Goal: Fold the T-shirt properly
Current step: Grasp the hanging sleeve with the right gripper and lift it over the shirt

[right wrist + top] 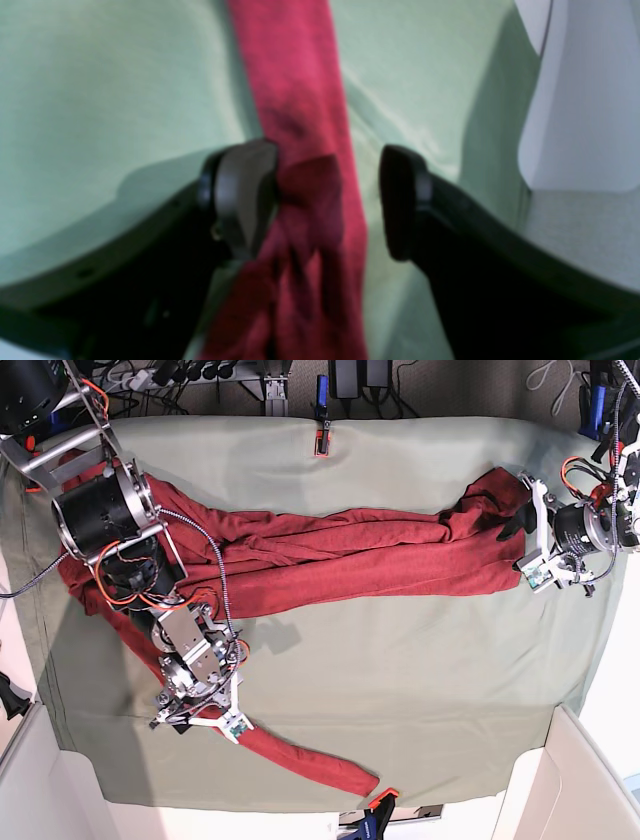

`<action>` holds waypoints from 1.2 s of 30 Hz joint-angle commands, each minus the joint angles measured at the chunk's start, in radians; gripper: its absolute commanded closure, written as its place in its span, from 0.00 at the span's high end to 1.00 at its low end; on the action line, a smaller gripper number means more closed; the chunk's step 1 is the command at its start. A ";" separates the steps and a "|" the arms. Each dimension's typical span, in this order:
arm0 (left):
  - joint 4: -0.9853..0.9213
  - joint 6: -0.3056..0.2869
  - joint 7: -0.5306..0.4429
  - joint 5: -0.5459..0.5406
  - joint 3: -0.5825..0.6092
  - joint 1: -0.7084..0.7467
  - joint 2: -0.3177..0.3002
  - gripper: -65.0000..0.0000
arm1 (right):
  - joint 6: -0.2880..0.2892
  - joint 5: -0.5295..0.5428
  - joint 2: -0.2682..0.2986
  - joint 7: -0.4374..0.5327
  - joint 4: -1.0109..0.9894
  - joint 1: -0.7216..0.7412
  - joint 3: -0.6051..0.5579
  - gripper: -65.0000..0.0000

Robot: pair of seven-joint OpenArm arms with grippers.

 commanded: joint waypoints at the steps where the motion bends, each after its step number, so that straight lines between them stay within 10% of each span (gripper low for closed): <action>1: 0.010 0.013 -0.018 -0.006 -0.013 -0.014 -0.024 0.50 | -0.011 -0.007 0.005 -0.018 0.009 0.032 0.002 0.55; 5: 0.010 0.042 -0.030 -0.007 -0.013 -0.023 -0.024 0.50 | -0.002 0.019 0.002 -0.022 0.009 0.032 0.002 0.53; 14: 0.010 0.042 -0.030 -0.052 -0.013 -0.105 -0.022 0.50 | 0.051 0.018 -0.006 -0.022 0.010 0.032 0.002 0.00; 25: 0.008 0.042 -0.030 -0.052 -0.013 -0.127 -0.022 0.50 | 0.062 0.051 -0.060 -0.131 0.170 0.032 0.002 0.00; 36: 0.008 0.042 -0.030 -0.051 -0.013 -0.127 -0.022 0.50 | 0.193 0.108 -0.100 -0.259 0.418 -0.075 -0.013 0.00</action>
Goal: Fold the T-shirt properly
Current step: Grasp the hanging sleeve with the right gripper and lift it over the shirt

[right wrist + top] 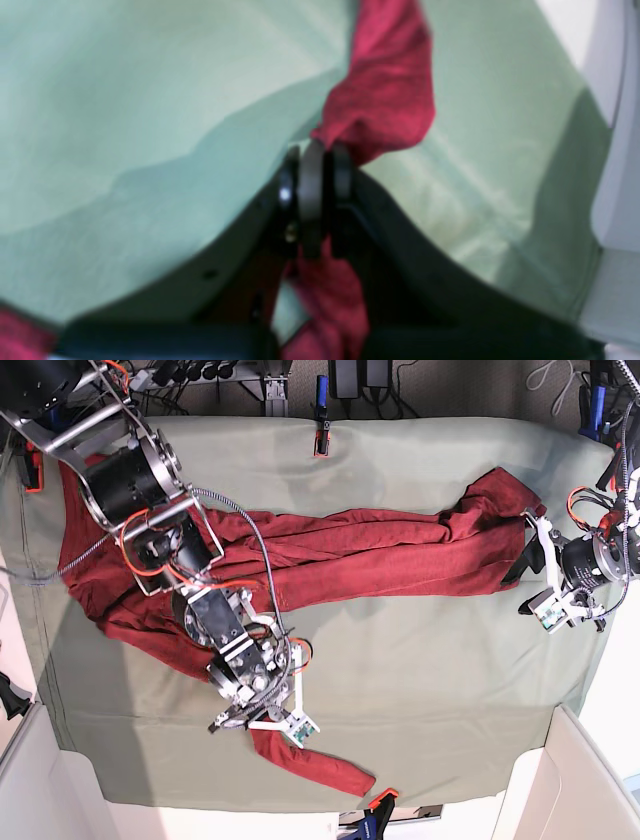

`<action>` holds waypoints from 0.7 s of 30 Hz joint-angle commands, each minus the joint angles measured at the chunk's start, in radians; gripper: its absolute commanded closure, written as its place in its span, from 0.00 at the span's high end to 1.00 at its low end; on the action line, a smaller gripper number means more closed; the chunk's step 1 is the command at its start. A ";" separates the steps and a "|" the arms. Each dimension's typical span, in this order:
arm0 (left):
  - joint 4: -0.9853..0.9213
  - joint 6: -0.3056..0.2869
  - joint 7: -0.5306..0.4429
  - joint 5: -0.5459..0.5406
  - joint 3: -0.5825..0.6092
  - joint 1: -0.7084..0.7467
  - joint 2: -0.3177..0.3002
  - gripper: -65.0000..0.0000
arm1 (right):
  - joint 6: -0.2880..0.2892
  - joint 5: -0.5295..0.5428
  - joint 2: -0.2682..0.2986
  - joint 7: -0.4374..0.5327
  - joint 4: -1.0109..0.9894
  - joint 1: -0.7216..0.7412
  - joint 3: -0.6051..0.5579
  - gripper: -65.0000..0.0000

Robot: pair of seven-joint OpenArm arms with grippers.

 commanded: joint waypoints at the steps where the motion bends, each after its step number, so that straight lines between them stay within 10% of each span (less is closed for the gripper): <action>1: 0.009 0.004 -0.015 -0.006 -0.013 -0.016 -0.024 0.50 | 0.014 0.003 -0.005 0.000 0.042 0.015 -0.002 0.00; 21: 0.009 0.083 -0.063 -0.006 -0.013 -0.050 0.085 0.50 | 0.103 0.084 0.070 -0.099 0.603 -0.469 -0.003 0.00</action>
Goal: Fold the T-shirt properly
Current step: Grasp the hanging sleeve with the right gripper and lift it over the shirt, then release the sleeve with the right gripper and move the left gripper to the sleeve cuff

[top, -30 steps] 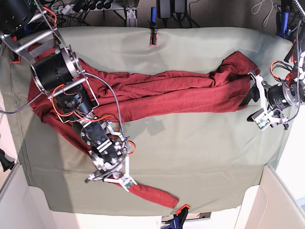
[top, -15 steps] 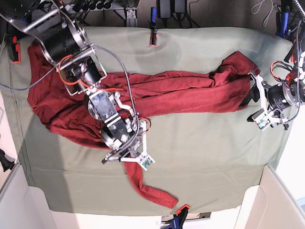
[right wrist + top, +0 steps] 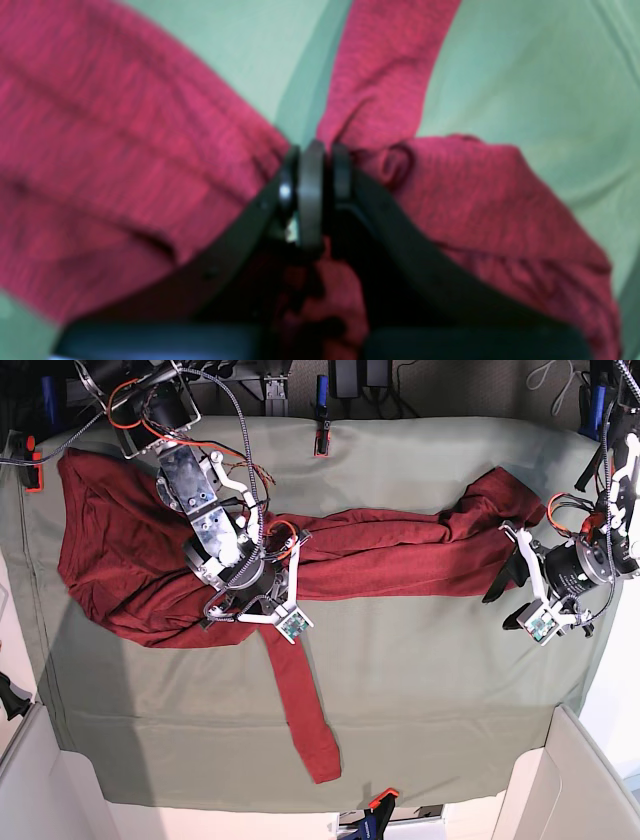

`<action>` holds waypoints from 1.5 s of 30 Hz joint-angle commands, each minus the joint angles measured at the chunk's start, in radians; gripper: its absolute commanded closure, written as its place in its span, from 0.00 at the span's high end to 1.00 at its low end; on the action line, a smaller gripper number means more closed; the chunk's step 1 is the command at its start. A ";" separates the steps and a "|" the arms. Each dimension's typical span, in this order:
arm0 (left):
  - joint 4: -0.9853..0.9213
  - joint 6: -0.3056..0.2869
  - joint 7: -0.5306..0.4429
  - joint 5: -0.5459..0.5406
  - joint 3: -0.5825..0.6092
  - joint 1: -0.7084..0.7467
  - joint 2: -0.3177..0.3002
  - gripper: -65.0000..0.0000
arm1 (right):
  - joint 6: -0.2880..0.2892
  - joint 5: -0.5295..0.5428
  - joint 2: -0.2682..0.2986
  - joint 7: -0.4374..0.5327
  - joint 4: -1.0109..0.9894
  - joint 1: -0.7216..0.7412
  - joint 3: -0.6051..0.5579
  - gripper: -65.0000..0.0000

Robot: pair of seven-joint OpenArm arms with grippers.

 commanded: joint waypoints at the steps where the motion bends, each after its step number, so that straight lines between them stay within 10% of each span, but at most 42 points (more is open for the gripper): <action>1: 0.011 0.013 -0.019 -0.006 -0.013 -0.029 -0.008 0.50 | 0.011 0.010 -0.004 0.009 0.032 0.001 0.000 0.00; 27: -0.698 0.013 -0.053 -0.014 0.201 -0.612 0.530 0.50 | 0.069 0.034 -0.004 -0.054 0.193 -0.219 0.000 0.00; 32: -0.828 0.013 -0.068 -0.012 0.230 -0.686 0.631 0.50 | 0.067 0.034 -0.005 -0.055 0.193 -0.228 0.000 0.45; 45: -1.126 0.119 -0.176 0.067 0.230 -0.761 0.746 0.50 | 0.037 0.006 -0.004 -0.096 0.298 -0.254 0.002 0.48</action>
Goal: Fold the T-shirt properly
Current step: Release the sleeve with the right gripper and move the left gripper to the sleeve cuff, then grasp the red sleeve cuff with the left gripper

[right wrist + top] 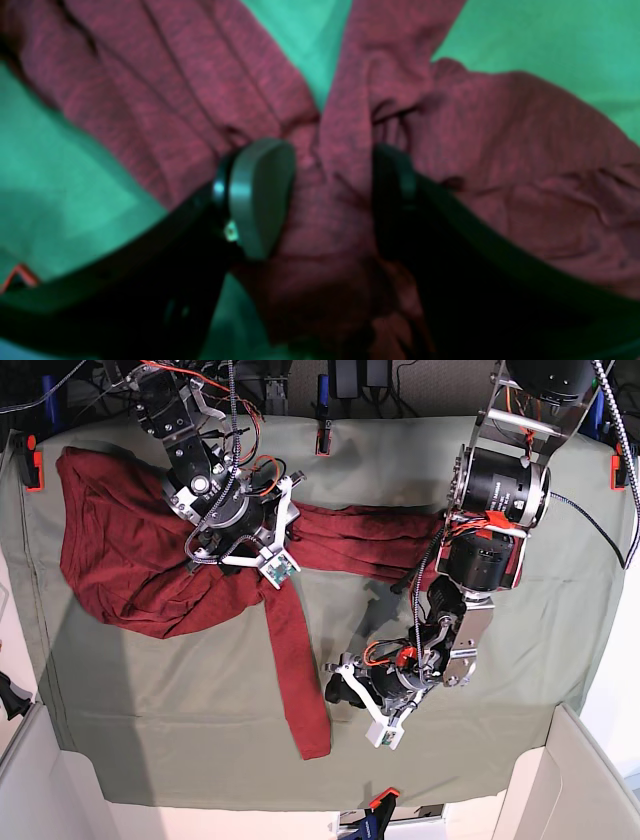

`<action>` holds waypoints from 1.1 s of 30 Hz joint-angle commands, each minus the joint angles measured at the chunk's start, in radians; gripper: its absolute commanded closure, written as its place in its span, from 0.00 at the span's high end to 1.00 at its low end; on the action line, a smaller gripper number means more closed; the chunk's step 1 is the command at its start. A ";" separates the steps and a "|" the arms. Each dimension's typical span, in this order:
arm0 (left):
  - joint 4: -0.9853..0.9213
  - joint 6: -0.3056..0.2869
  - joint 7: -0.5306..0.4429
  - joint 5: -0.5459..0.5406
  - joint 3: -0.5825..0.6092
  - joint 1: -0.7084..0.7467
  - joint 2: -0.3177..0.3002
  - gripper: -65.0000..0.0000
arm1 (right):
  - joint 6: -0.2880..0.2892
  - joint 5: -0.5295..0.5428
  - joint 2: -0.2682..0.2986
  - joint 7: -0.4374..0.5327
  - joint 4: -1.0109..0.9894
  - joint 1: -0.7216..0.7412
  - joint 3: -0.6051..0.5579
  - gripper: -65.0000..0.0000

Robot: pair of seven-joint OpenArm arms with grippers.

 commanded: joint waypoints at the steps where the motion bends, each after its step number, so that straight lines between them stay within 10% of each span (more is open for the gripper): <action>1: 0.005 0.000 -0.026 -0.004 -0.005 -0.044 -0.003 0.50 | -0.016 -0.015 -0.005 -0.008 0.024 -0.007 -0.002 0.48; 19: -0.003 0.000 0.042 -0.024 -0.005 -0.040 0.060 0.50 | -0.051 -0.084 -0.008 -0.006 0.310 -0.213 -0.002 0.48; 33: -0.003 0.172 0.019 0.134 -0.005 -0.010 0.109 0.50 | -0.051 -0.087 -0.008 -0.006 0.424 -0.317 -0.002 0.48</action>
